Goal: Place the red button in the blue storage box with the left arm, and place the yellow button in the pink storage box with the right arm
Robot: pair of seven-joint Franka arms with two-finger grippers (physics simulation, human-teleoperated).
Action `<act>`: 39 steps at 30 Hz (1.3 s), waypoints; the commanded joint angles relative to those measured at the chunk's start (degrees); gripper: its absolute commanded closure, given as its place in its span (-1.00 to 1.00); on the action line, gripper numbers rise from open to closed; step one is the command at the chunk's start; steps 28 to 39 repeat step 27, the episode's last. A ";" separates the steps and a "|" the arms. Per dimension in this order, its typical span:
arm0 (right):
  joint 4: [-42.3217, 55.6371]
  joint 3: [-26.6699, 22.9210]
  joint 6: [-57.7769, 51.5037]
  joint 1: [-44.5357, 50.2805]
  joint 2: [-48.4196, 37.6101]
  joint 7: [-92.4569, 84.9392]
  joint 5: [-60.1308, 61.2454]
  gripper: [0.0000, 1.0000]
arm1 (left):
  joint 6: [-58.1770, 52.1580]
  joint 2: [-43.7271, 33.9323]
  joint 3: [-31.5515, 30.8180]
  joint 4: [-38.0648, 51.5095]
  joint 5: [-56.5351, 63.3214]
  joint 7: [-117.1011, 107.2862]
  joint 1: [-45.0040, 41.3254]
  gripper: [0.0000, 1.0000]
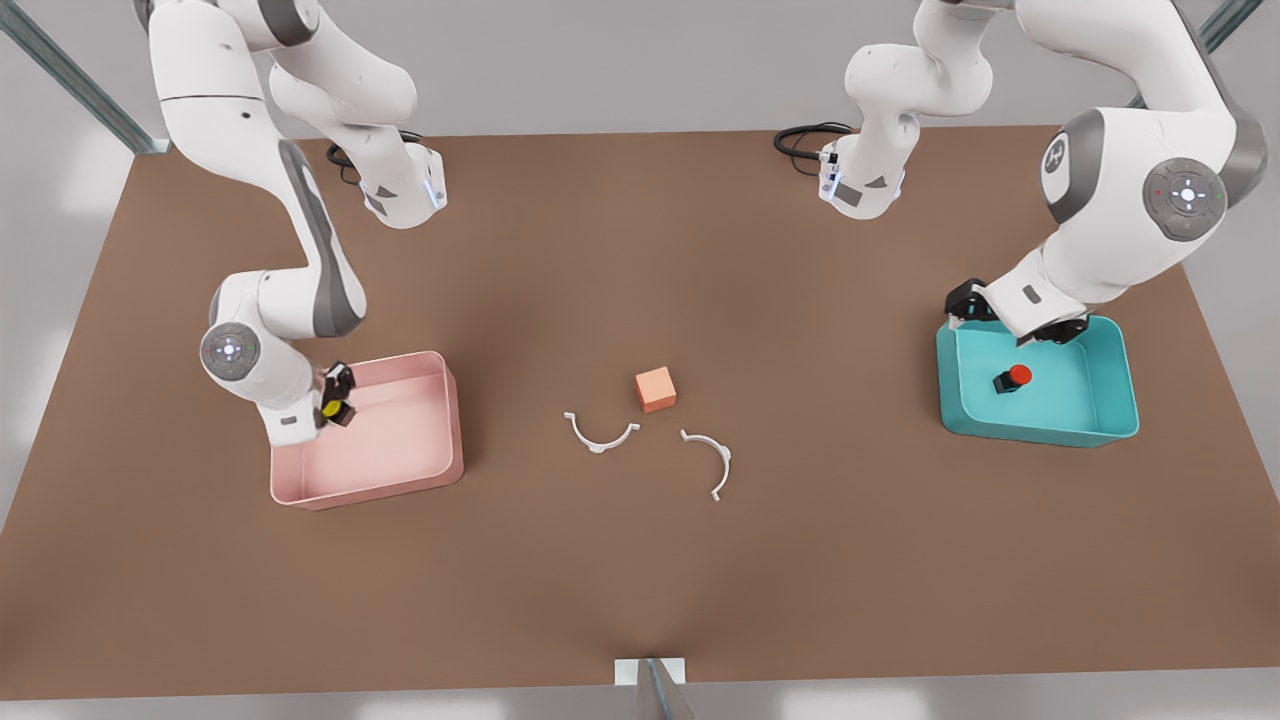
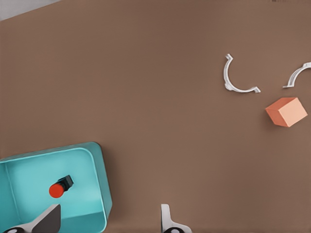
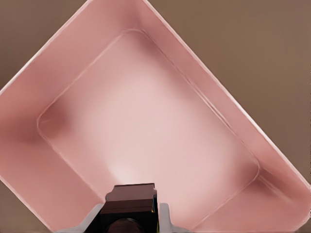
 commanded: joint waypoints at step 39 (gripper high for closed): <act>27.87 -11.59 -37.58 10.79 -12.64 59.07 7.01 -1.00 | -0.09 -0.06 -0.07 0.20 0.04 -2.50 -0.23 -1.00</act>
